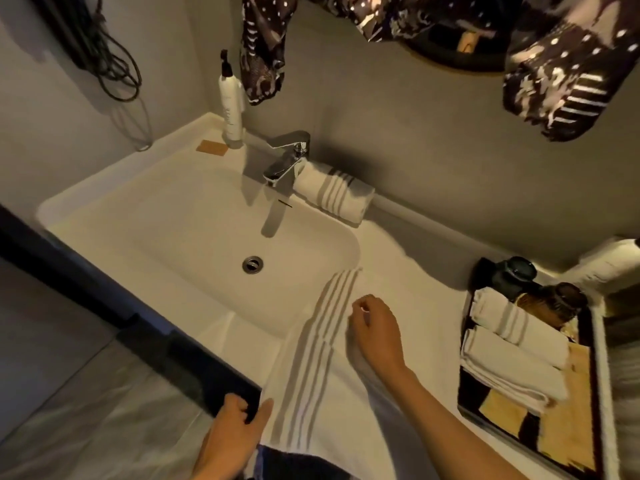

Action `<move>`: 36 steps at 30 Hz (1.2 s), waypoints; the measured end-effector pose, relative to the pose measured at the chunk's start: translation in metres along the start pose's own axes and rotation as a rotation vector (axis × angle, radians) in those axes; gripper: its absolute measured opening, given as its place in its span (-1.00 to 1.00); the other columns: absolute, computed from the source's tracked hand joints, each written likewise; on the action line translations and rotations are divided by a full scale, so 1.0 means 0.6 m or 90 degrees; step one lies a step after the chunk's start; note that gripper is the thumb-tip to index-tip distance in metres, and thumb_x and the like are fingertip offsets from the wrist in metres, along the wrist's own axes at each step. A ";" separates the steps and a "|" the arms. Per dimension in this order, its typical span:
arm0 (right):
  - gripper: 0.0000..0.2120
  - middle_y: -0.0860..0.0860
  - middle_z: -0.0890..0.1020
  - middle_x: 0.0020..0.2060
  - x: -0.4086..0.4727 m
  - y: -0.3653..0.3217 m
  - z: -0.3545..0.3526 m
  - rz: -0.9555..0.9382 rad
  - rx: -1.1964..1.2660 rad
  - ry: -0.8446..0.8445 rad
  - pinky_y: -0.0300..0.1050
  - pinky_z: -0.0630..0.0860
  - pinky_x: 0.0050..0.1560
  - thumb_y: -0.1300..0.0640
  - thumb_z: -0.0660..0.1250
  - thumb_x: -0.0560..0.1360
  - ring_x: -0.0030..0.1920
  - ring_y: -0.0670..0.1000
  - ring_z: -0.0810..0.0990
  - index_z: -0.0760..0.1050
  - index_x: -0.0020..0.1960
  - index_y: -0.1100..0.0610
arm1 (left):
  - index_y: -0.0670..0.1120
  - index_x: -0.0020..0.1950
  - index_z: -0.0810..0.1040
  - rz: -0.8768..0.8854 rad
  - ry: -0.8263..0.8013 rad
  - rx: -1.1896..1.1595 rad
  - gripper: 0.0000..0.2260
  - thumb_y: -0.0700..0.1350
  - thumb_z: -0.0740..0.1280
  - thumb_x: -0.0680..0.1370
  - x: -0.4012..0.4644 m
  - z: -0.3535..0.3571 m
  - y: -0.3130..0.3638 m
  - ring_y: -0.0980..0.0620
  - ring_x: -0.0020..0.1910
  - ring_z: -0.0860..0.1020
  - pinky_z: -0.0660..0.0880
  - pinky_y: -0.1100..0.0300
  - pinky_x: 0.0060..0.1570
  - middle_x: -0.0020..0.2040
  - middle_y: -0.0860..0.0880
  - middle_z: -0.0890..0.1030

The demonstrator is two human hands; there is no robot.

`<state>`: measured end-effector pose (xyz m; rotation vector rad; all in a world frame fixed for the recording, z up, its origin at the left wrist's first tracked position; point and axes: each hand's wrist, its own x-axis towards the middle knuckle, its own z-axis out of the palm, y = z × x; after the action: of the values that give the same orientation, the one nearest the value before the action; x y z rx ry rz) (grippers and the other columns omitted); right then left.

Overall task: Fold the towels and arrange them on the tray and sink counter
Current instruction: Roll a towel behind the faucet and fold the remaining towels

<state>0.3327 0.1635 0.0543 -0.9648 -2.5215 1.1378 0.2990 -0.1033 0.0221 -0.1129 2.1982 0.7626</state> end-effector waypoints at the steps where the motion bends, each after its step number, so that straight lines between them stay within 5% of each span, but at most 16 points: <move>1: -0.89 -0.08 0.56 -0.13 -0.014 0.024 -0.019 0.000 -0.046 0.050 -0.11 0.46 -0.10 0.11 0.17 0.60 -0.11 -0.06 0.49 0.47 -0.03 0.03 | -0.01 0.07 0.41 0.018 -0.016 -0.042 -0.58 0.29 0.35 0.47 0.002 0.006 0.005 0.04 0.00 0.55 0.44 0.18 -0.11 0.01 0.04 0.55; 5: -0.92 -0.02 0.51 -0.06 -0.059 0.096 -0.089 0.077 -0.175 0.200 -0.07 0.46 -0.15 0.14 0.24 0.54 -0.09 0.01 0.51 0.43 0.04 0.07 | 0.07 0.23 0.51 0.007 -0.159 -0.160 -0.56 0.24 0.43 0.45 0.014 0.042 0.031 0.02 0.09 0.58 0.50 0.13 0.13 0.07 0.08 0.63; 8: -0.79 0.09 0.53 0.02 -0.075 0.119 -0.128 0.177 -0.214 0.241 -0.02 0.50 -0.13 0.05 0.27 0.53 -0.03 0.13 0.55 0.43 0.10 0.14 | -0.10 -0.02 0.67 -0.017 -0.141 -0.106 -0.68 0.15 0.43 0.49 0.006 0.056 0.049 0.00 -0.08 0.60 0.52 0.12 0.03 -0.12 0.02 0.66; 11: -0.62 0.18 0.51 0.13 -0.068 0.120 -0.151 0.294 -0.214 0.232 0.04 0.47 0.00 -0.01 0.27 0.53 0.11 0.22 0.51 0.38 0.22 0.23 | -0.05 -0.25 0.59 0.001 -0.115 -0.057 -0.74 0.10 0.41 0.52 -0.018 0.057 0.070 -0.06 -0.09 0.61 0.52 0.11 0.01 -0.19 0.00 0.65; 14: -0.71 0.20 0.55 0.12 -0.053 0.113 -0.155 0.381 -0.206 0.161 0.04 0.49 -0.02 0.07 0.25 0.55 0.10 0.23 0.54 0.41 0.17 0.24 | -0.03 -0.06 0.51 0.119 -0.048 -0.035 -0.92 -0.05 0.36 0.57 -0.033 0.056 0.078 -0.05 0.04 0.56 0.43 0.14 0.02 -0.09 0.03 0.59; 16: -0.81 0.20 0.60 0.06 -0.045 0.110 -0.159 0.377 -0.177 0.123 -0.04 0.48 -0.14 0.16 0.21 0.56 0.01 0.23 0.58 0.47 0.09 0.25 | 0.01 0.12 0.43 0.222 -0.007 -0.032 -0.86 -0.13 0.32 0.59 -0.045 0.057 0.085 0.02 0.04 0.50 0.40 0.16 0.00 0.01 0.04 0.54; 18: -0.81 0.20 0.59 0.05 -0.040 0.103 -0.171 0.353 -0.130 0.122 -0.08 0.40 -0.19 0.17 0.20 0.56 0.00 0.24 0.57 0.47 0.08 0.26 | 0.05 0.07 0.45 0.269 0.012 -0.068 -0.90 -0.13 0.30 0.60 -0.055 0.054 0.096 0.03 -0.01 0.52 0.42 0.21 -0.12 -0.04 0.08 0.56; 21: -0.83 0.22 0.57 0.03 -0.037 0.086 -0.214 0.307 -0.082 0.187 -0.07 0.37 -0.20 0.12 0.22 0.56 -0.04 0.25 0.54 0.42 0.05 0.23 | 0.06 0.09 0.51 0.262 -0.016 -0.159 -0.92 -0.09 0.30 0.61 -0.058 0.045 0.113 0.05 -0.03 0.57 0.46 0.27 -0.17 -0.04 0.11 0.60; 25: -0.82 0.23 0.56 0.03 -0.031 0.103 -0.273 0.303 -0.089 0.269 -0.02 0.43 -0.17 0.13 0.21 0.57 -0.10 0.21 0.50 0.41 0.09 0.22 | -0.07 0.25 0.47 0.206 -0.056 -0.162 -0.77 -0.11 0.32 0.60 -0.038 0.054 0.120 -0.10 0.06 0.58 0.54 0.02 0.03 0.10 -0.07 0.62; 30: -0.67 0.17 0.47 0.15 -0.083 0.158 -0.297 0.296 -0.164 0.239 0.08 0.52 -0.02 0.00 0.26 0.56 0.11 0.24 0.51 0.37 0.21 0.18 | -0.07 0.30 0.42 0.523 0.252 0.279 -0.63 -0.05 0.39 0.53 -0.008 0.062 0.149 -0.06 0.05 0.54 0.53 0.04 -0.03 0.11 -0.01 0.51; 33: -0.76 0.06 0.54 -0.10 -0.151 0.196 -0.280 0.317 -0.165 0.221 0.01 0.51 -0.15 -0.02 0.23 0.55 -0.04 0.20 0.57 0.44 0.03 0.17 | 0.01 0.06 0.53 0.793 0.176 0.449 -0.87 0.01 0.27 0.58 -0.015 0.098 0.174 -0.03 -0.06 0.50 0.42 0.10 -0.12 0.01 0.03 0.50; 36: -0.55 0.05 0.59 -0.35 -0.194 0.213 -0.250 0.365 -0.134 0.160 -0.01 0.55 -0.21 -0.16 0.16 0.54 -0.25 0.15 0.60 0.48 -0.31 0.16 | -0.01 0.01 0.53 0.975 0.023 0.548 -0.77 0.06 0.15 0.62 -0.045 0.157 0.181 -0.01 -0.06 0.47 0.40 0.07 -0.08 -0.01 0.02 0.52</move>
<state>0.5477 0.2397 0.0713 -1.8405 -2.2490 0.8057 0.3454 0.0333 0.0464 2.1203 2.1364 0.3941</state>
